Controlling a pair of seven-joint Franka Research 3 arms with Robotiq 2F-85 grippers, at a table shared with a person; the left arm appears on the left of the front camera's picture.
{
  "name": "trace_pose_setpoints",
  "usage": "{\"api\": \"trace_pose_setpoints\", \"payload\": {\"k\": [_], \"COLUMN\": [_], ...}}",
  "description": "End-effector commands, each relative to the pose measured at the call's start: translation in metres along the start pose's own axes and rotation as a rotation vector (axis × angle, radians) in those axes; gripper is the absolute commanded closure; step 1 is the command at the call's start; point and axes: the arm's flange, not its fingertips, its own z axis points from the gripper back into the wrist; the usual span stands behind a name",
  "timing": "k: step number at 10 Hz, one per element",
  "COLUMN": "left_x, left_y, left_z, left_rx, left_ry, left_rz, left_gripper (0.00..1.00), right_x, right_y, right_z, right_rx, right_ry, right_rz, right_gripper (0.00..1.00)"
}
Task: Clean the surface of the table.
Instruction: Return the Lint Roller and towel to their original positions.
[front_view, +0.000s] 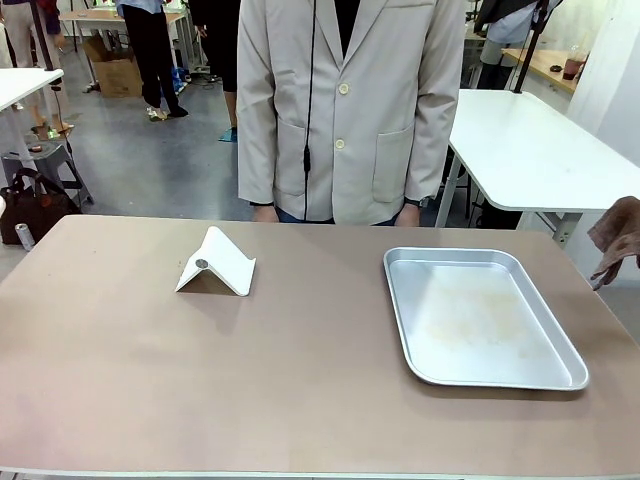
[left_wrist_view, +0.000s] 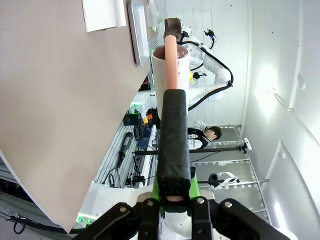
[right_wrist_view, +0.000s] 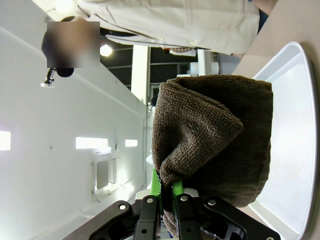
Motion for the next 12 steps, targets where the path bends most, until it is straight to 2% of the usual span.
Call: {"api": "trace_pose_setpoints", "payload": {"k": [1,6,7,9,10,12], "left_x": [-0.005,0.0,0.011,0.041,0.054,0.076], "left_y": [0.0,0.0,-0.01,-0.045,-0.066,-0.094], "left_z": [-0.004,0.0,-0.011,-0.046,-0.074,-0.13], "left_rx": [0.007,0.0,-0.014,0.005,0.027,0.079], "left_ry": [0.004,0.0,0.011,0.079,0.137,0.187], "left_rz": [-0.015,0.0,-0.002,-0.029,-0.058,-0.044], "left_gripper": [0.78,0.78,0.78,0.78,0.78,0.78], "right_x": [-0.001,0.0,-0.005,-0.015,-0.022,-0.037], "right_y": [0.004,0.0,0.011,0.033,0.045,0.058], "right_z": [0.0,0.0,-0.016,-0.082,-0.123,-0.199], "right_rx": [0.0,0.0,-0.03,-0.129,-0.184,-0.251], "right_ry": [-0.001,0.0,-0.017,0.077,0.136,0.199], "right_rz": [0.007,0.0,0.004,0.053,0.085,0.118], "right_gripper": [0.9,0.9,0.9,0.9,0.9,0.9]}}
